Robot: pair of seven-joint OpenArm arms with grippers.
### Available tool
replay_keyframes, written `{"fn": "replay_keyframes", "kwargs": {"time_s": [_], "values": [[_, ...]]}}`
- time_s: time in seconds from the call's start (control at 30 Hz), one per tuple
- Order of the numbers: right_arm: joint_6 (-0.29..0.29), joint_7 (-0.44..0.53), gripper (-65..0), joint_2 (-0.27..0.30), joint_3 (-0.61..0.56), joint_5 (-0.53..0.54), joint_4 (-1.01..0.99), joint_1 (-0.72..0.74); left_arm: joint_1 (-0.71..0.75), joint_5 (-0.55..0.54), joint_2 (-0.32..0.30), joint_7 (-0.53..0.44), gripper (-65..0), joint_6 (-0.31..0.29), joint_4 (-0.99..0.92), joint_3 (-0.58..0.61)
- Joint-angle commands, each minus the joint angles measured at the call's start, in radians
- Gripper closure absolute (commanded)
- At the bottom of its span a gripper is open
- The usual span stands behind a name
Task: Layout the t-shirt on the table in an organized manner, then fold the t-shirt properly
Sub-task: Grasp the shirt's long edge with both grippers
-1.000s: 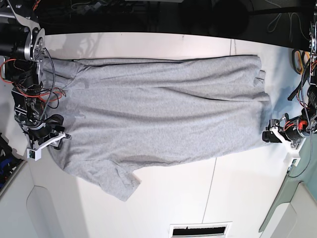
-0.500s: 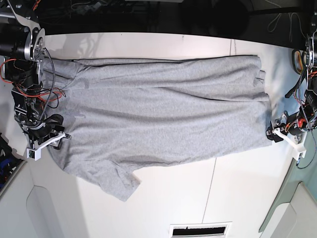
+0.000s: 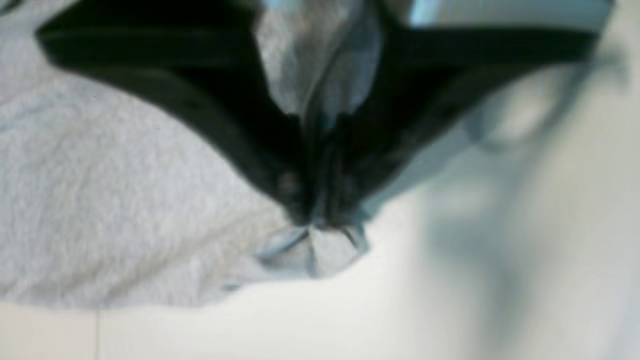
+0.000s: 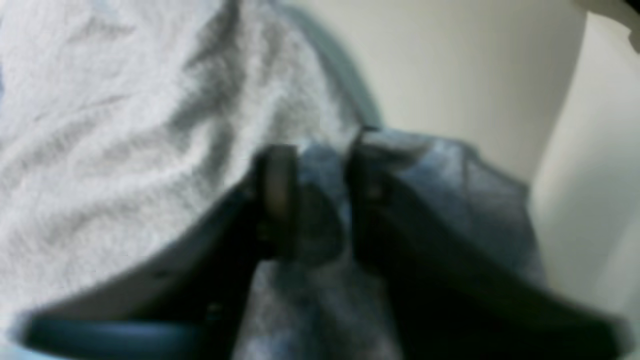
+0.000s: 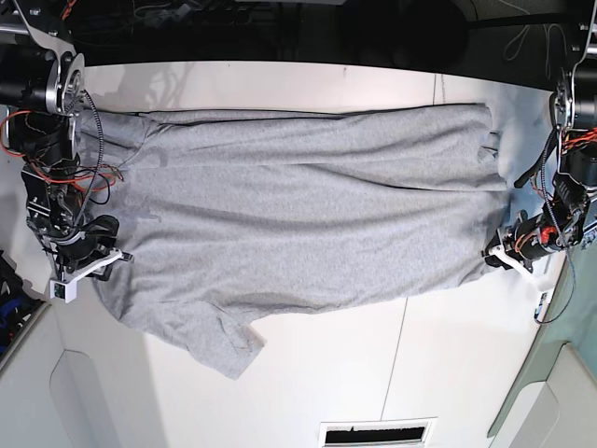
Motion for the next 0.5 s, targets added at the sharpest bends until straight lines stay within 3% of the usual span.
{"fn": "replay_keyframes", "kwargs": {"time_s": [0.0, 0.03, 0.17, 0.27, 0.37, 0.47], "values": [[0.006, 0.023, -4.7, 0.011, 0.002, 0.003, 0.027, 0.031, -0.013, 0.012, -0.011, 0.035, 0.0, -0.029, 0.004, 0.002], [0.006, 0.023, 0.0, 0.011, 0.002, 0.004, 0.035, 0.031, -0.013, 0.010, -0.013, 0.048, 0.0, -0.055, 0.007, 0.002], [0.007, 0.022, 0.0, 0.016, 0.002, -0.026, 0.092, 0.030, -0.013, -0.097, -0.024, 0.180, 0.0, -0.158, 0.053, 0.002], [0.007, -0.021, 0.0, 0.026, 0.002, -0.061, 0.156, 0.022, -0.005, -0.222, -0.041, 0.295, 0.0, -0.158, 0.112, 0.002], [0.007, -0.105, 0.0, 0.050, 0.002, -0.060, 0.244, -0.010, 0.010, -0.340, -0.077, 0.365, 0.0, -0.158, 0.177, 0.002], [0.011, -0.120, 0.0, 0.082, 0.002, -0.053, 0.342, -0.071, 0.021, -0.412, -0.117, 0.423, 0.0, -0.158, 0.227, 0.002]]}}
